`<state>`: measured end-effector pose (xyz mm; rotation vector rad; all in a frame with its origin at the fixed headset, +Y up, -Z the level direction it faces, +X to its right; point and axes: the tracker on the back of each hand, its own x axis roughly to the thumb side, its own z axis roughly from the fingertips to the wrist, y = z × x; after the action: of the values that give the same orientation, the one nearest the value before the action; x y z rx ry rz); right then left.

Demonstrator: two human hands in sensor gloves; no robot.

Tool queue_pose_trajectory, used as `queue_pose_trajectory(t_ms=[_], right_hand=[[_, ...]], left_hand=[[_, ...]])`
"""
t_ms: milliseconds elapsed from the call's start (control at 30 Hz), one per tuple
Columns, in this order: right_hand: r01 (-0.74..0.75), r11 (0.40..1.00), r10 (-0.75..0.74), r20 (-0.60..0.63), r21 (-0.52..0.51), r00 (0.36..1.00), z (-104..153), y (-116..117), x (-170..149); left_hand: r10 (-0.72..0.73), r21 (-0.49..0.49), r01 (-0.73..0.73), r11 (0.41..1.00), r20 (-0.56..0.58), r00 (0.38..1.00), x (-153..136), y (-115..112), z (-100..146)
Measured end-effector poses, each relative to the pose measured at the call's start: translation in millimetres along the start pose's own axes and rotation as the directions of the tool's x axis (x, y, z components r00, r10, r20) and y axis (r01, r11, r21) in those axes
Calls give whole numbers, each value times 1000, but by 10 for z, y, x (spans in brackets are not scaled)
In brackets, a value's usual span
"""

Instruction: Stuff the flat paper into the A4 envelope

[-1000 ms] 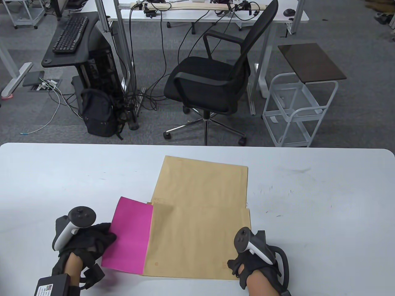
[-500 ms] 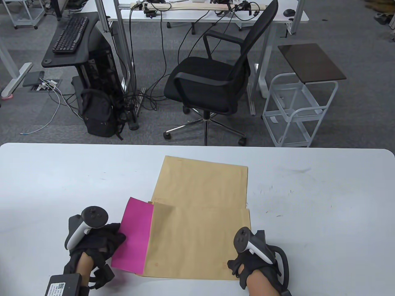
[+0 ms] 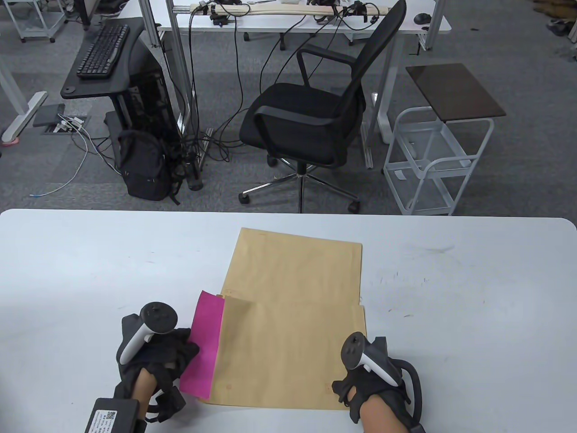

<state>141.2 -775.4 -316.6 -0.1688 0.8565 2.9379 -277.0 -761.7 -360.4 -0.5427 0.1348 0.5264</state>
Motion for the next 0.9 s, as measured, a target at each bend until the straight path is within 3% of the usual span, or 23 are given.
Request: queue_pose_trajectory(t_ms=[367,567,767,900], right_hand=[[1,1000,-1,-1,2,1000,4,3,1],[-3,1000,3,-5,1,1000,8,2,3],[-47,999,46,-53,-16,998,42,-10,41],[-29,1000,29,-76,2,997,42,-4,19]], left_hand=[[-36,29,36,999,13,999,140,-105,4],[-75,69,77,995,-34,997,155,-121,7],[-260,208,294,933,-176,949,142,-86,68],[-311,183,339,923,-165,936,124,-107,57]])
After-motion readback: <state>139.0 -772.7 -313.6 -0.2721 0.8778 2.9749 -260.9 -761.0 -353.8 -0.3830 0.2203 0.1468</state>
